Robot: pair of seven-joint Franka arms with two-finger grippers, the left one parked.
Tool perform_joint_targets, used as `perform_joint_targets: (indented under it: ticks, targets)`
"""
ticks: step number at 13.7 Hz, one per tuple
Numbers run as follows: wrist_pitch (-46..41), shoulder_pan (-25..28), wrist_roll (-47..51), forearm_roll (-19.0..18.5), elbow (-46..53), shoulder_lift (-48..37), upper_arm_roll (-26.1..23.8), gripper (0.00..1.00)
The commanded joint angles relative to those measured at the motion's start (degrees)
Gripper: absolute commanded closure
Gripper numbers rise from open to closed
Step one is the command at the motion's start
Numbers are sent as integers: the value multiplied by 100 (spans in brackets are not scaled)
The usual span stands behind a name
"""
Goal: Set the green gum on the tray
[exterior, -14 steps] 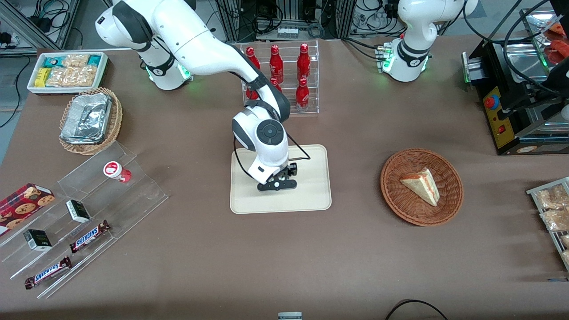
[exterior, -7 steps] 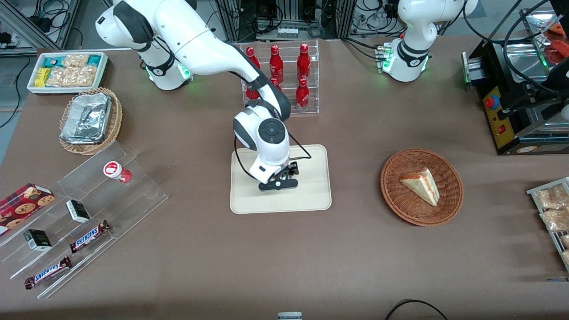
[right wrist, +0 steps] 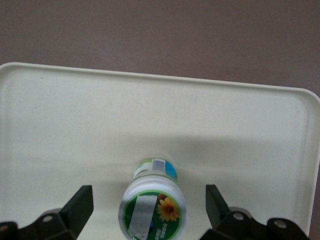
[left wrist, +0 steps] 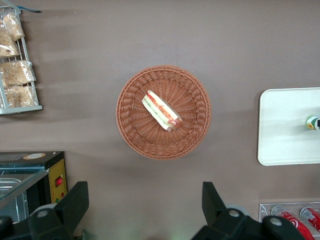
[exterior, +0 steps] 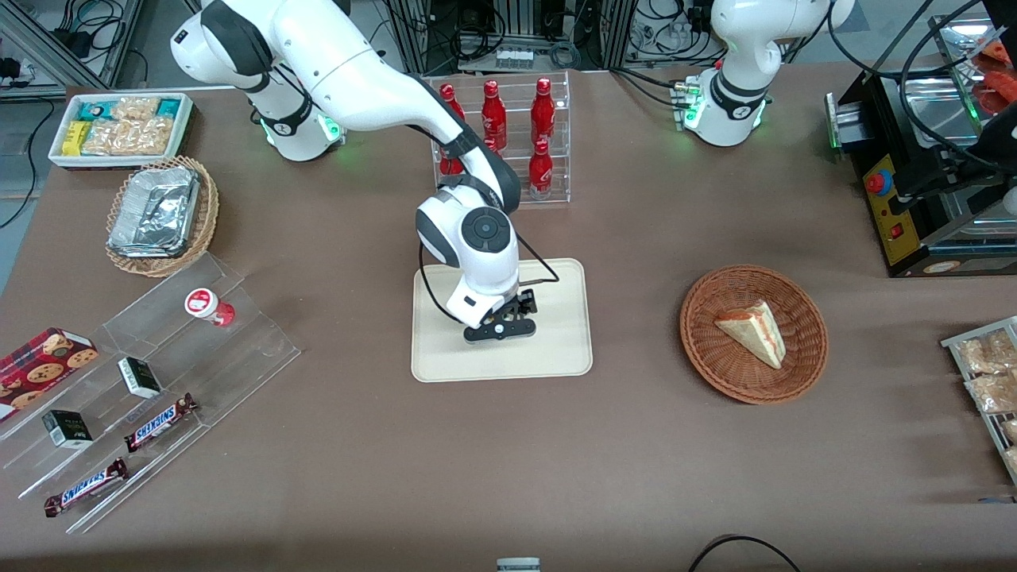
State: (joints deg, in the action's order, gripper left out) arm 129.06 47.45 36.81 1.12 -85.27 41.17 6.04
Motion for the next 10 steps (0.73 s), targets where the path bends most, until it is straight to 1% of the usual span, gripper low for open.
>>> perform_joint_targets:
  ticks: [1, 4, 7, 10]
  targets:
    - [-564, -25, -252, -59, 10, -363, 20, 0]
    - [-1381, -87, -692, -50, -51, -829, 46, 0]
    - [-1682, -228, -1078, -50, -367, -1259, 55, 0]
    - [-2138, -473, -1500, -51, -394, -1558, 55, 0]
